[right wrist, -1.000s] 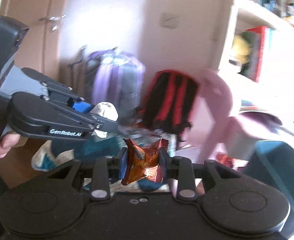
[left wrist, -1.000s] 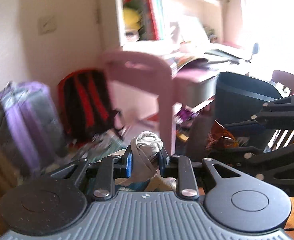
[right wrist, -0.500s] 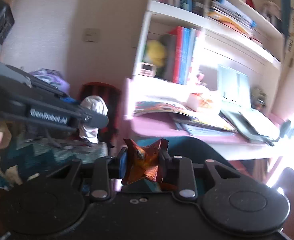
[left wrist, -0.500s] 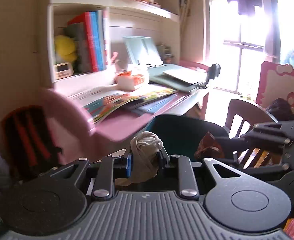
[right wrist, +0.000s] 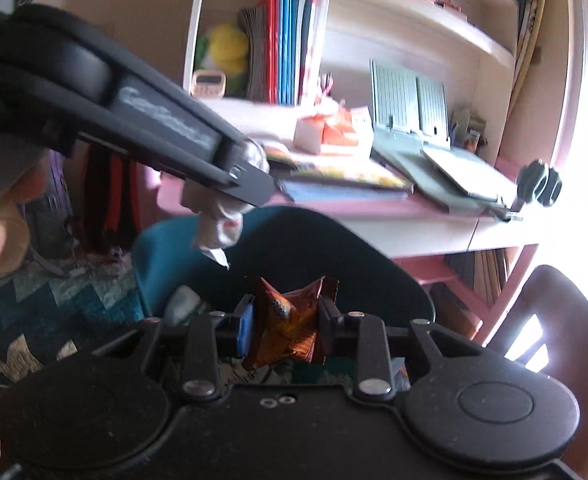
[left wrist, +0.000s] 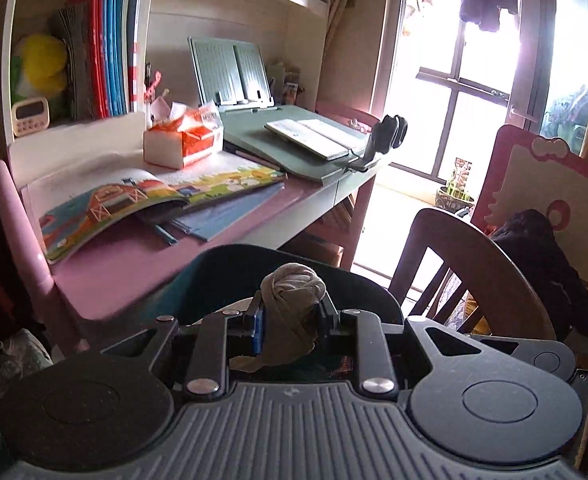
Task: Collect trash
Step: 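Hold both items over the teal bin and open both tools to drop them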
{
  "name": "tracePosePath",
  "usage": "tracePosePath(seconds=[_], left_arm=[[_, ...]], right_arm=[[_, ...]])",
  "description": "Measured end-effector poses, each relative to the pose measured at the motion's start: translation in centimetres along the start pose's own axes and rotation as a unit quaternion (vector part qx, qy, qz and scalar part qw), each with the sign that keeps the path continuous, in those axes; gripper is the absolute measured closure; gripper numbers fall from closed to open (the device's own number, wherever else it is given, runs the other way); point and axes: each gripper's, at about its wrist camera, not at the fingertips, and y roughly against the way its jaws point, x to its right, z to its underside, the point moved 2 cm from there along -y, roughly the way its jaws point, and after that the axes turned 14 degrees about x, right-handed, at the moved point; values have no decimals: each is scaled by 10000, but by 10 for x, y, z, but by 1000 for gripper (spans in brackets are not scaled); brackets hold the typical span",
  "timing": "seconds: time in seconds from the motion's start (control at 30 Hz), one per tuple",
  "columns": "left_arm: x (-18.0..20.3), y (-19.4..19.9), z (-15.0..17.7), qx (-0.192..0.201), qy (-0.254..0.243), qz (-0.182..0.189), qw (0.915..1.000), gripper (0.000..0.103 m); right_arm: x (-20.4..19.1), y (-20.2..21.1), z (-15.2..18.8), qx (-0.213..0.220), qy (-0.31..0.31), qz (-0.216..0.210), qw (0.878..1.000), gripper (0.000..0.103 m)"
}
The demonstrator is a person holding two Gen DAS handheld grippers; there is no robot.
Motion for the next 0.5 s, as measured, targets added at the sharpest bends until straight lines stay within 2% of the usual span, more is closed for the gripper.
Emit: tracePosePath(seconds=[0.17,0.23,0.33,0.5], left_arm=[[-10,-37,31,-571,119,-177,9981,79],[-13,-46,40,-741,134,-235,9969,78],[-16,-55,50,-909,166,-271,9954,78],[-17,-65,58,-1085,173,-290,9935,76]], right_arm=[[0,-14,11,-301,-92,-9,9995,72],[-4,-17,11,-299,-9,-71,9995,72],[-6,-25,12,-463,81,-27,9989,70],[0,-34,17,-689,-140,25,9975,69]])
